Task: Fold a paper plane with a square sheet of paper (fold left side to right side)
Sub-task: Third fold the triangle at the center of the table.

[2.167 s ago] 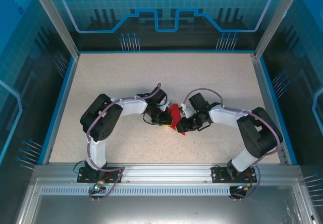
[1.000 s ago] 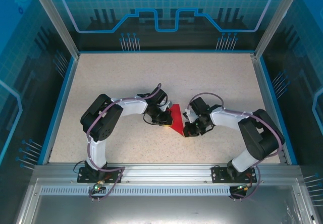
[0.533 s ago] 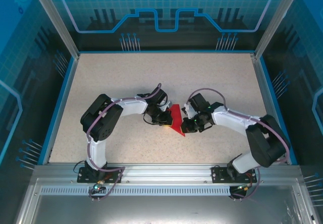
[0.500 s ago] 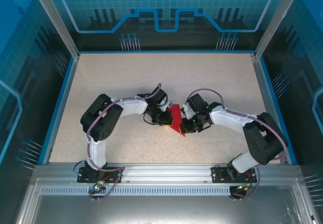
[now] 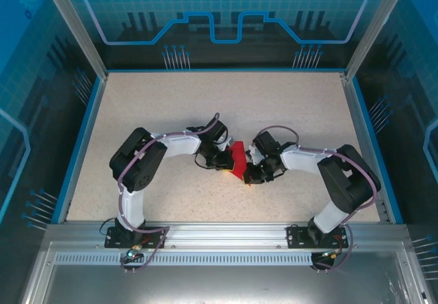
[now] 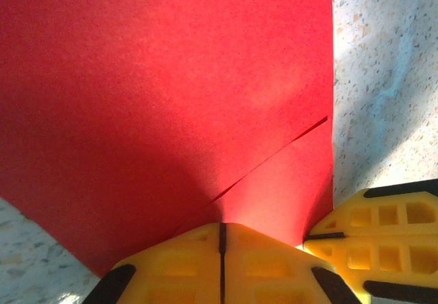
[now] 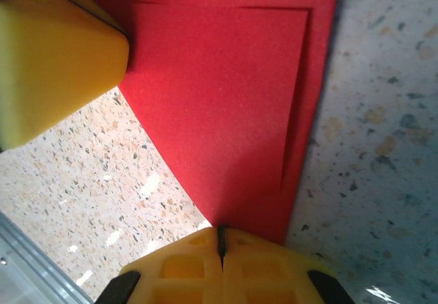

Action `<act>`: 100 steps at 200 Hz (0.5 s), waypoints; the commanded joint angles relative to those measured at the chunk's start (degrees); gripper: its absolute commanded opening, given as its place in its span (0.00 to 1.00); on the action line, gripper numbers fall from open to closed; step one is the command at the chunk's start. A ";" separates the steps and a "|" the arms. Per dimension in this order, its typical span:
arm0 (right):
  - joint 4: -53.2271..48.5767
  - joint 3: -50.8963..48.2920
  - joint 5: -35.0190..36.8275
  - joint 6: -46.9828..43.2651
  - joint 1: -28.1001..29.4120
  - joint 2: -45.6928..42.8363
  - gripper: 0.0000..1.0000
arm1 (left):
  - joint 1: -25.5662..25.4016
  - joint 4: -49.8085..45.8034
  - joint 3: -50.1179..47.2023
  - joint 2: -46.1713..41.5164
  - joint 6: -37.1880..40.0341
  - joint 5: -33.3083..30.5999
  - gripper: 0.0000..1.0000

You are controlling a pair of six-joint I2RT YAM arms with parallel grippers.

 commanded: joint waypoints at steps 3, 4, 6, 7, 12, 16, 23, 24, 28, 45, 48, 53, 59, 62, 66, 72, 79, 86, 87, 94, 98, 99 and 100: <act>1.57 -5.08 2.86 1.32 -1.67 3.09 0.00 | -0.16 -1.59 0.74 -1.96 0.56 -2.14 0.13; 1.61 -5.12 2.81 1.32 -1.68 3.08 0.00 | -0.15 -1.53 0.74 -2.06 0.56 -2.10 0.13; 1.68 -5.27 2.78 1.32 -1.80 3.08 0.00 | -0.25 -1.36 0.74 -2.31 0.53 -1.95 0.13; 1.71 -5.35 2.73 1.27 -1.83 3.08 0.00 | -0.23 -1.33 0.78 -2.37 0.55 -1.91 0.13; 1.81 -5.62 2.66 1.29 -2.03 3.08 0.00 | -0.36 -1.16 0.69 -2.99 0.53 -1.60 0.14; 1.99 -5.82 2.50 1.17 -2.21 3.05 0.00 | -0.39 -1.05 0.71 -3.40 0.51 -1.37 0.14; 2.16 -6.22 2.34 1.18 -2.44 3.08 0.00 | -0.72 -1.02 0.81 -4.20 0.57 -1.17 0.14; 2.17 -6.26 2.33 1.16 -2.55 3.08 0.00 | -0.73 -1.03 0.82 -4.33 0.57 -1.08 0.14; 2.23 -6.43 2.25 1.14 -2.77 3.02 0.00 | -0.92 -1.04 0.82 -4.70 0.57 -0.92 0.14; 2.44 -6.85 1.99 0.92 -3.33 2.94 0.00 | -1.82 -1.07 0.91 -6.21 0.61 -0.48 0.14; 2.44 -6.90 1.98 0.88 -3.36 2.86 0.00 | -2.00 -1.06 0.94 -6.34 0.58 -0.31 0.14; 2.45 -7.01 1.91 0.83 -3.49 2.80 0.00 | -2.33 -1.12 0.99 -6.49 0.42 -0.06 0.14; 2.35 -7.10 1.89 0.66 -3.70 2.73 0.00 | -2.79 -1.20 1.03 -6.64 0.42 0.10 0.14; 2.35 -7.21 1.87 0.68 -3.71 2.65 0.00 | -2.93 -1.20 1.08 -6.58 0.33 0.08 0.14; 2.35 -7.20 1.85 0.54 -3.72 2.68 0.00 | -3.31 -1.14 1.14 -6.64 0.23 0.20 0.14; 2.20 -7.15 1.86 0.40 -3.80 2.53 0.00 | -3.66 -1.17 1.18 -6.52 0.13 0.16 0.14; 2.09 -7.10 1.81 0.30 -3.89 2.54 0.00 | -4.08 -1.27 1.26 -6.32 0.04 0.20 0.14; 1.93 -7.14 1.85 0.08 -3.98 2.55 0.00 | -4.47 -1.15 1.31 -6.00 -0.04 0.21 0.13; 1.96 -7.12 1.82 0.04 -3.98 2.55 0.00 | -4.50 -1.14 1.33 -5.93 -0.08 0.18 0.13; 1.83 -7.05 1.84 -0.07 -4.03 2.64 0.00 | -4.79 -1.19 1.30 -5.49 -0.26 0.20 0.13; 1.78 -7.09 1.89 -0.02 -4.06 2.55 0.00 | -4.99 -1.06 1.33 -5.18 -0.37 0.28 0.13; 1.80 -7.10 1.89 -0.01 -4.06 2.64 0.00 | -5.07 -0.96 1.34 -5.12 -0.38 0.30 0.13; 1.85 -7.10 1.89 -0.01 -4.06 2.64 0.00 | -5.10 -0.95 1.34 -5.09 -0.43 0.36 0.13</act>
